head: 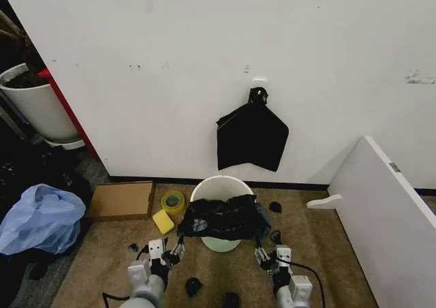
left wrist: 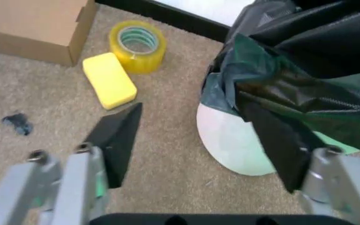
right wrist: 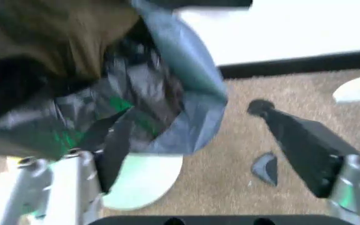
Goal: Place the garbage bag over the trash bin.
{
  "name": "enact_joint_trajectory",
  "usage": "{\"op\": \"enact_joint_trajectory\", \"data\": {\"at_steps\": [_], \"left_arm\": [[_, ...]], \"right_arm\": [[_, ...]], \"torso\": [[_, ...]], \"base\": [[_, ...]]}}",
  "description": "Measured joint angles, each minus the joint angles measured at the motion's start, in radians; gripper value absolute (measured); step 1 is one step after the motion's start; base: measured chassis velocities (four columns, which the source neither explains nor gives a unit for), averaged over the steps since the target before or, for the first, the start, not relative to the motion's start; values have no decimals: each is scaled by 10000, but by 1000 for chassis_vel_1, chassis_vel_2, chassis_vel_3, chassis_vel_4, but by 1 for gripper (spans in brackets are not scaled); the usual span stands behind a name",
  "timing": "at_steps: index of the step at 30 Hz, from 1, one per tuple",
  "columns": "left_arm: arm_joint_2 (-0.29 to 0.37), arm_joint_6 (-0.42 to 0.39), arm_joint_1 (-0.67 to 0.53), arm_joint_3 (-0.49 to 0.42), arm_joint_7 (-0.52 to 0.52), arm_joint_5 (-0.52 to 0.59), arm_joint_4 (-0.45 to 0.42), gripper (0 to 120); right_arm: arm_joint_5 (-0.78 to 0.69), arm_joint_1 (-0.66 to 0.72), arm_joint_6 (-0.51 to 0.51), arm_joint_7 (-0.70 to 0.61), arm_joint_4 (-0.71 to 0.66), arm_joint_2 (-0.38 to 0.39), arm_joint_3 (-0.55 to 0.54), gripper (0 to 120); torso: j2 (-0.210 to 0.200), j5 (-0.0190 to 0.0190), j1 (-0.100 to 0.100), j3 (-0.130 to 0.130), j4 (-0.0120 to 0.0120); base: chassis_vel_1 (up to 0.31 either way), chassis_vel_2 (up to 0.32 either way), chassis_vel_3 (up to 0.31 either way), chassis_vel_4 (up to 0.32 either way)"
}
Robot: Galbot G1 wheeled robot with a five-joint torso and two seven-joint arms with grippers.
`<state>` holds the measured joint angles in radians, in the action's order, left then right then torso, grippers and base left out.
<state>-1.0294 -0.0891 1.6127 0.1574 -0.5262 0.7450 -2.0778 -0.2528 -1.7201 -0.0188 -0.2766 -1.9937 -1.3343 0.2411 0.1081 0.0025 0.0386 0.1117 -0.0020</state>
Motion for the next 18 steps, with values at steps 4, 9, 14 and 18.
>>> {"op": "enact_joint_trajectory", "data": {"at_steps": [4, 9, 14, 18], "left_arm": [[55, 394, 453, 382, 241, -168, -351, 90], [67, 1078, 1118, 488, 874, -1165, -742, 100], [-101, 1621, 1629, 473, 1329, -2425, -846, 100], [-391, 2161, 2060, 464, 1628, -3830, -649, 100]], "right_arm": [[-42, -172, -319, 129, -402, 105, 212, 91], [-724, 296, 717, 421, -1572, 1168, 767, 100], [-2761, 1815, 2758, 996, -1898, 2708, 1327, 100], [-5366, 3992, 4421, 1595, -901, 4148, 977, 100]], "torso": [[0, 2, 0, 0, -1], [0, 3, 0, 0, -3], [0, 3, 0, 1, 1], [0, 4, 0, 2, 1]], "base": [[0, 0, 0, 0], [0, 0, 0, 0], [0, 0, 0, 0], [0, 0, 0, 0]]}}
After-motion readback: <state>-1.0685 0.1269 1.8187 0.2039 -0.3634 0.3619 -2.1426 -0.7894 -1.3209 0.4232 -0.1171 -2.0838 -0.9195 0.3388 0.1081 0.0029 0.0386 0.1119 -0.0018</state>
